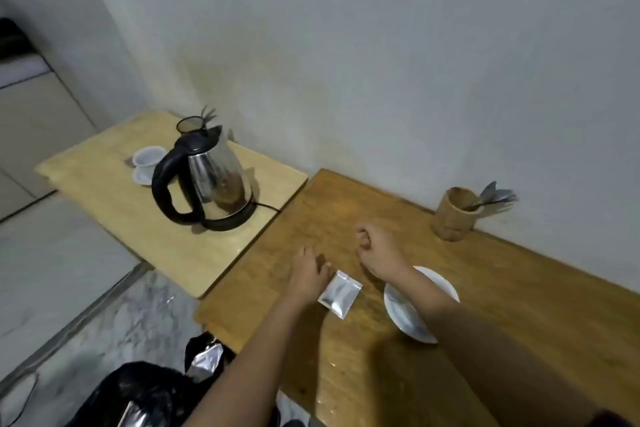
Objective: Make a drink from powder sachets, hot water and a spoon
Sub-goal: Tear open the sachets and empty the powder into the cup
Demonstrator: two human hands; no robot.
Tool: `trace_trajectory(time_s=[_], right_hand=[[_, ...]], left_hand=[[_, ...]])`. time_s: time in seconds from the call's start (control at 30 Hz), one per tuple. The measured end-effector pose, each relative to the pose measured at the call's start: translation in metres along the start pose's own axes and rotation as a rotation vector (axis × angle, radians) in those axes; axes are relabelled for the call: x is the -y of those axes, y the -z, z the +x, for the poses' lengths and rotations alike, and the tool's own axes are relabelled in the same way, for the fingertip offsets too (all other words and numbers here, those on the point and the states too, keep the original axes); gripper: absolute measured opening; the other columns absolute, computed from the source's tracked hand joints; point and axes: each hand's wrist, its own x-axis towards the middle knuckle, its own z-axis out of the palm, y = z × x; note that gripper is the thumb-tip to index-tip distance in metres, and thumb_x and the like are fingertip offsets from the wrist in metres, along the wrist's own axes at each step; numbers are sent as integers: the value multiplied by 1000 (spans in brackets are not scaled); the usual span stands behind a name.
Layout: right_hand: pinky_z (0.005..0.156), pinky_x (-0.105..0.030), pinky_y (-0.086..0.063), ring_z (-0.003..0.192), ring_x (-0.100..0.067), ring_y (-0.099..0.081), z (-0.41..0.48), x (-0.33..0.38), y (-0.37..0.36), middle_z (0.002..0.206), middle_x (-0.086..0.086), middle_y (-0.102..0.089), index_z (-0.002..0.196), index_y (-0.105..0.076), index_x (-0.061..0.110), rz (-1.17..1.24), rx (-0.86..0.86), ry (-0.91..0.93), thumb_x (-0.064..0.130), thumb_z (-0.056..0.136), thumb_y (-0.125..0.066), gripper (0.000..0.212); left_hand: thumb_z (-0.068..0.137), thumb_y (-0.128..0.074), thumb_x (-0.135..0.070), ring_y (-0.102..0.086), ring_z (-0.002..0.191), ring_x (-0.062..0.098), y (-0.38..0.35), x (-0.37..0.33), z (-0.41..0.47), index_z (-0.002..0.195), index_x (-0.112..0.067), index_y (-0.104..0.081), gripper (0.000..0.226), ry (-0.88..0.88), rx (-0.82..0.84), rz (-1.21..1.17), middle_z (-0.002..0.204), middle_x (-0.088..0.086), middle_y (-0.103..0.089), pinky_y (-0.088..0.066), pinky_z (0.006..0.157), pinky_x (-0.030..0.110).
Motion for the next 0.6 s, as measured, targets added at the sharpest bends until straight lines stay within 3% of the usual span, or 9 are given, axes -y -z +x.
trace_trajectory(time_s=[0.1,0.2,0.27,0.37,0.53,0.6], right_hand=[[76,-32,-46,88,-23,-53,3,-9,-25,95,-7,-53,109,-55,6,-131,152,-113,2,81,-54,29],[70,-28,-40,92,-27,-54,2,-14,-41,98,-10,-54,106,-56,4,-176,237,-174,3,83,-55,23],[64,-26,-36,84,-26,-52,6,-16,-47,86,-8,-52,87,-54,7,-252,258,-163,3,83,-53,6],[48,-25,-29,76,-25,-48,9,-25,-55,64,-1,-42,61,-37,15,-353,306,-182,2,80,-52,28],[46,-26,-27,65,-19,-45,12,-27,-58,60,-1,-38,66,-41,10,-411,319,-196,3,76,-56,20],[43,-25,-24,56,-16,-41,14,-27,-59,57,-2,-38,58,-36,12,-405,332,-225,3,74,-56,28]], left_hand=[[88,-57,-21,-48,119,31,-14,23,-8,124,-2,-43,43,41,30,-4,129,17,-46,-40,96,33],[85,-61,-23,-51,113,34,-29,37,-10,120,-1,-46,44,85,75,2,125,19,-49,-43,92,39],[81,-62,-25,-52,109,36,-34,40,-7,114,-1,-49,43,83,73,15,119,20,-52,-44,88,41],[78,-63,-26,-50,110,35,-40,45,-3,109,-4,-52,40,60,69,52,115,17,-56,-42,89,42],[74,-65,-22,-51,107,30,-43,48,5,94,-16,-49,27,52,110,34,106,9,-60,-35,81,35],[73,-66,-20,-52,99,26,-42,48,7,86,-21,-45,24,44,124,19,96,5,-58,-32,77,32]])
